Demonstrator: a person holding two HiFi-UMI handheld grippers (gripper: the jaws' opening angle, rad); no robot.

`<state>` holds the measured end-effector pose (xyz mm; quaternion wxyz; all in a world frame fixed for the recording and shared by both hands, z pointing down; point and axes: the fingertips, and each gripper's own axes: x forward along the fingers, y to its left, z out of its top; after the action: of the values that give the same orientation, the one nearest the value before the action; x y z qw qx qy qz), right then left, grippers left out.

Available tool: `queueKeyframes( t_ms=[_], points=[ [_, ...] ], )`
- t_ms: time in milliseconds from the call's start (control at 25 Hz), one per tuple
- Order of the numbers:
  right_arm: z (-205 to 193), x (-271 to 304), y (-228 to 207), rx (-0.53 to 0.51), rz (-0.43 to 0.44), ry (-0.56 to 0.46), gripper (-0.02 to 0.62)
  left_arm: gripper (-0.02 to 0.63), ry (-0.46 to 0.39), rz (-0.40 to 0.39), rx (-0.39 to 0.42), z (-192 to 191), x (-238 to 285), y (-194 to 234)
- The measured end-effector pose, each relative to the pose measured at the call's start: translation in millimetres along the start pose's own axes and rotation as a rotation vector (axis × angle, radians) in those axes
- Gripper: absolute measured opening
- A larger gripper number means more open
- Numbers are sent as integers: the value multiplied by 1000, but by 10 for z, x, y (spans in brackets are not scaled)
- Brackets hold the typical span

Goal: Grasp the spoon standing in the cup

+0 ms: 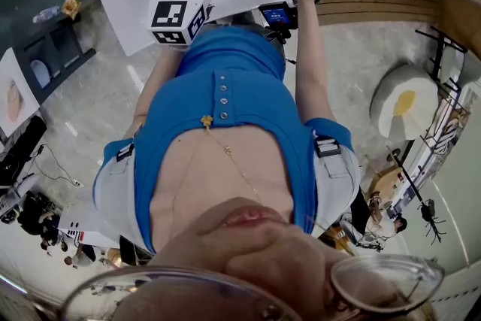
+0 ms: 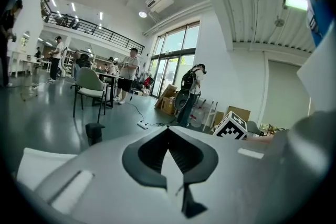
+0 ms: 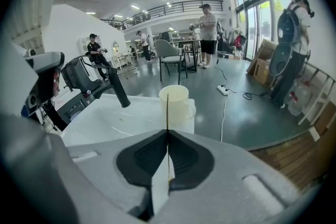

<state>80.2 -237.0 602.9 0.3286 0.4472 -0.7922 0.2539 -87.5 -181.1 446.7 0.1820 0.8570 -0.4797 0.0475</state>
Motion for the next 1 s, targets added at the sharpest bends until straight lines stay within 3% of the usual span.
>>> queueKeyframes(
  t_ms=[1000],
  points=[
    [-55,228,-141,28,-8,23,6,0,-17,73,-18,65,-158,98]
  ],
)
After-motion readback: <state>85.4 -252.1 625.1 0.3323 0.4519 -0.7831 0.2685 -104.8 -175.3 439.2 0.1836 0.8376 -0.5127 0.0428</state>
